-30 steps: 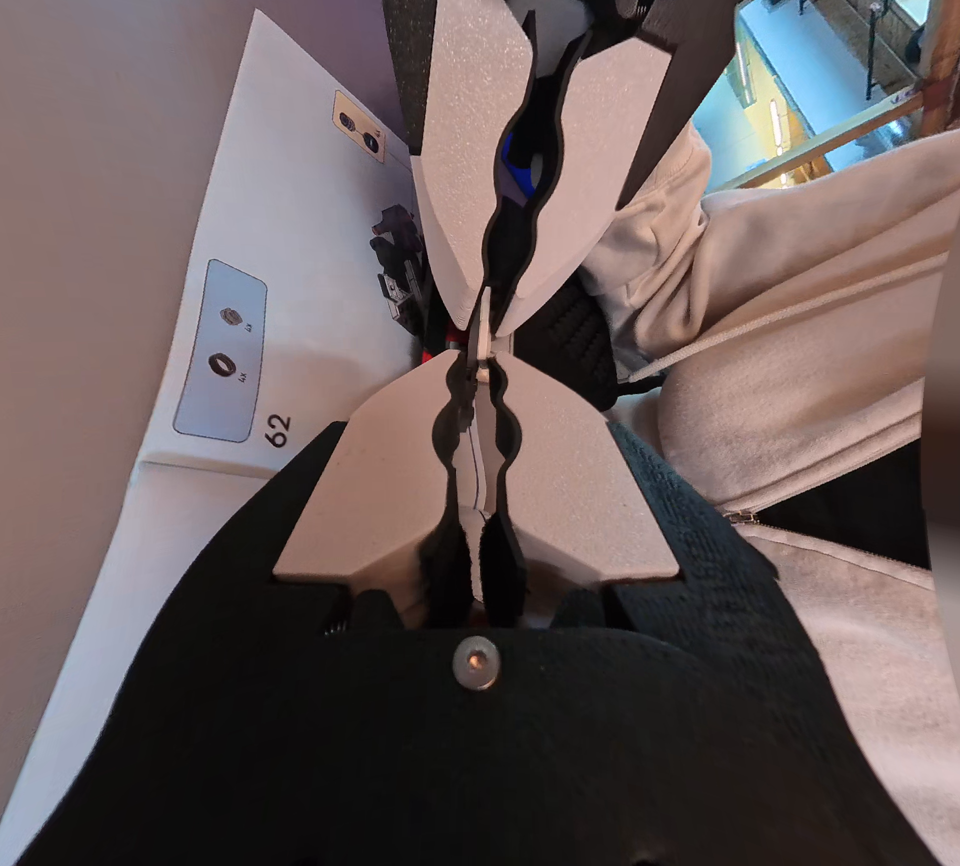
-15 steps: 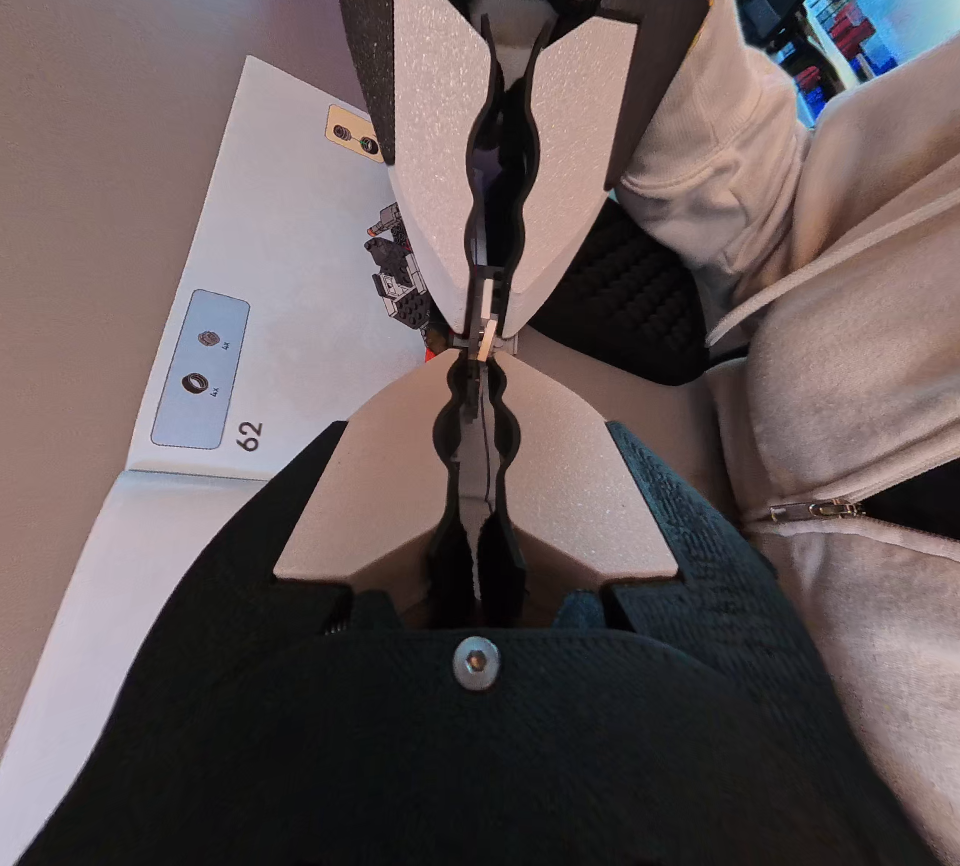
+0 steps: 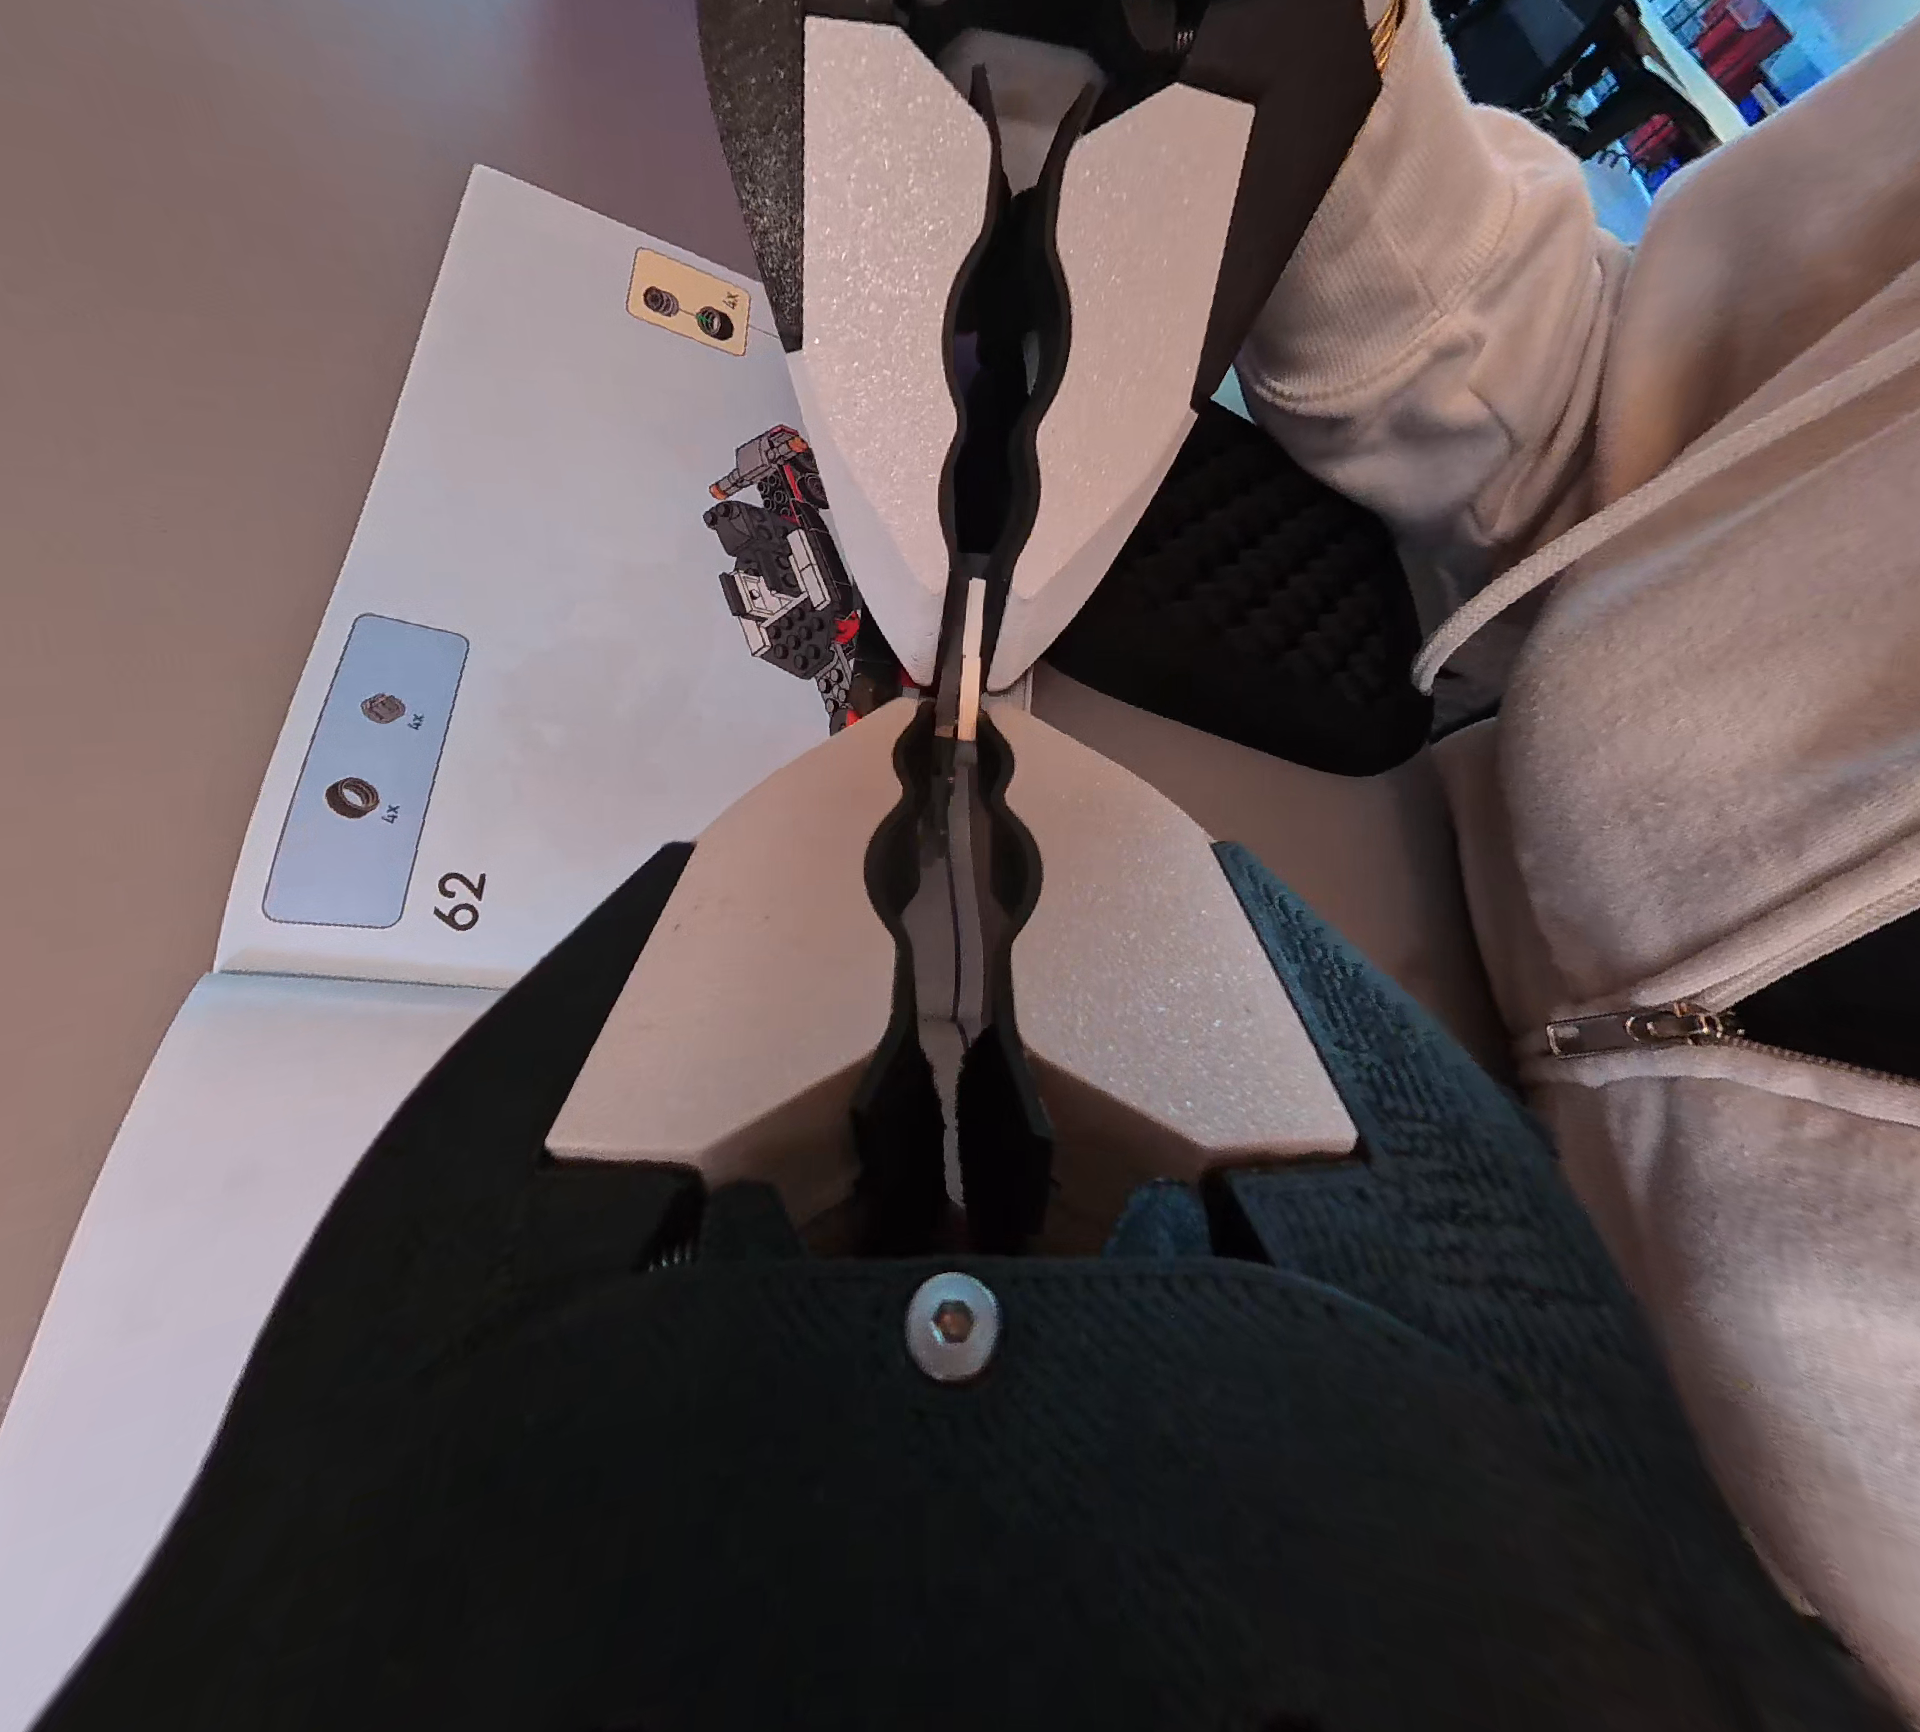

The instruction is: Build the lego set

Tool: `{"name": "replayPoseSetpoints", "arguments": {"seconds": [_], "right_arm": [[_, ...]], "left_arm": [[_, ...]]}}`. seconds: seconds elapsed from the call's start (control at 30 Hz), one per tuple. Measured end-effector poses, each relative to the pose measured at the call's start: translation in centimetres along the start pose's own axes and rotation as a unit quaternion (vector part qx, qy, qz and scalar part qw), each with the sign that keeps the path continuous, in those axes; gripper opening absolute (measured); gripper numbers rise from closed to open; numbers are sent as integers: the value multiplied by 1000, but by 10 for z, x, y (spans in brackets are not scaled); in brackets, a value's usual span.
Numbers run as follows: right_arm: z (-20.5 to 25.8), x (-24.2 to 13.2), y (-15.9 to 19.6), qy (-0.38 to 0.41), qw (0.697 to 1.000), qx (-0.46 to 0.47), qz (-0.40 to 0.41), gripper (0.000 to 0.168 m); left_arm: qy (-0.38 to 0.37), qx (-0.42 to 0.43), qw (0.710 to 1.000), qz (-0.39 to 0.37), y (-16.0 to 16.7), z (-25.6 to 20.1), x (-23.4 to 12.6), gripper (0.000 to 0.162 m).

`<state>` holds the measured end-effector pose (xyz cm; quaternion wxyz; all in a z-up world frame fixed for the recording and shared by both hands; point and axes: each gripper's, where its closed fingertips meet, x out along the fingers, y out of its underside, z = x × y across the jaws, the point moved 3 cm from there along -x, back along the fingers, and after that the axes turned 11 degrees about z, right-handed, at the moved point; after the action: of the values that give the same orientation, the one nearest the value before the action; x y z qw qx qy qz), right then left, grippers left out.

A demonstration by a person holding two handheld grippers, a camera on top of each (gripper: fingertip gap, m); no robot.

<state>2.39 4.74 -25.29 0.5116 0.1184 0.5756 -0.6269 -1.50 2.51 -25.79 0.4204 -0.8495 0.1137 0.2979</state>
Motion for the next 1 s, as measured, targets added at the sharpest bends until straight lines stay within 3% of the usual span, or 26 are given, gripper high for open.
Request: {"name": "replayPoseSetpoints", "arguments": {"seconds": [0.23, 0.83, 1.0], "right_arm": [[4, 1, 0, -12, 1000, 7, -4, 6], [8, 6, 0, -36, 999, 1, 34, 6], [5, 2, -4, -67, 997, 36, 5, 6]], "left_arm": [[-10, 33, 999, 19, 1, -5, 0, 7], [17, 0, 999, 41, 3, -9, 3, 7], [24, -5, 1000, 18, -1, -8, -2, 7]]}}
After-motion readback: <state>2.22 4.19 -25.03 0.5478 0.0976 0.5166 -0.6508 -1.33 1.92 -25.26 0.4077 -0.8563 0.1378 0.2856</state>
